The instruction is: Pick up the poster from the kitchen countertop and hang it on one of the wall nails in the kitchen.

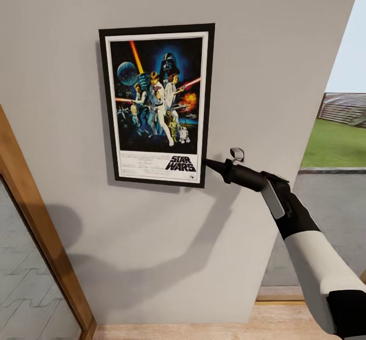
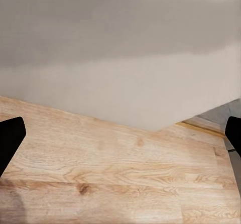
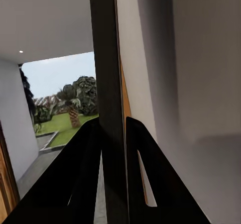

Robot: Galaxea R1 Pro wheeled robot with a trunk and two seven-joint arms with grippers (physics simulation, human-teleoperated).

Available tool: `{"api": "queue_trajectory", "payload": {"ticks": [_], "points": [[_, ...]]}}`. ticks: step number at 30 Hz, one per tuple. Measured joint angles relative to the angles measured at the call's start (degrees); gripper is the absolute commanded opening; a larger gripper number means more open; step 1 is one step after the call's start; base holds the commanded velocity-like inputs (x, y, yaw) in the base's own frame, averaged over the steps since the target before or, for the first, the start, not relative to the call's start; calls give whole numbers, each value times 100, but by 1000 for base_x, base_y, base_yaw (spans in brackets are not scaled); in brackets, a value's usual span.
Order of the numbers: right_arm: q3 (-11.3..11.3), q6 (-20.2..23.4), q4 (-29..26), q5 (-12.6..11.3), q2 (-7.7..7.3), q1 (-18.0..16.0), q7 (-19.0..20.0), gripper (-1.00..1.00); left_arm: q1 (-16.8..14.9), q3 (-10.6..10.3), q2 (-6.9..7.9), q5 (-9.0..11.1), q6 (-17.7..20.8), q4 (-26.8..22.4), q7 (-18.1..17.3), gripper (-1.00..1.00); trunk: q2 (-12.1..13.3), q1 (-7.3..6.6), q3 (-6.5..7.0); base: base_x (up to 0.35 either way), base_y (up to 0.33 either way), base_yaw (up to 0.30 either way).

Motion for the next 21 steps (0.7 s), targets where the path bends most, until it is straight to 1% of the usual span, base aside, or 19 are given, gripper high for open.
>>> {"api": "queue_trajectory", "payload": {"ticks": [15,21], "points": [[-12,3,-49,0,5,2,-28,-100,0,0,0,1,0,-1,0,100,0,0,0,0,0,0],[-17,31,-196,3,6,2,-50,-100,0,0,0,-1,0,-3,0,100,0,0,0,0,0,0]]}}
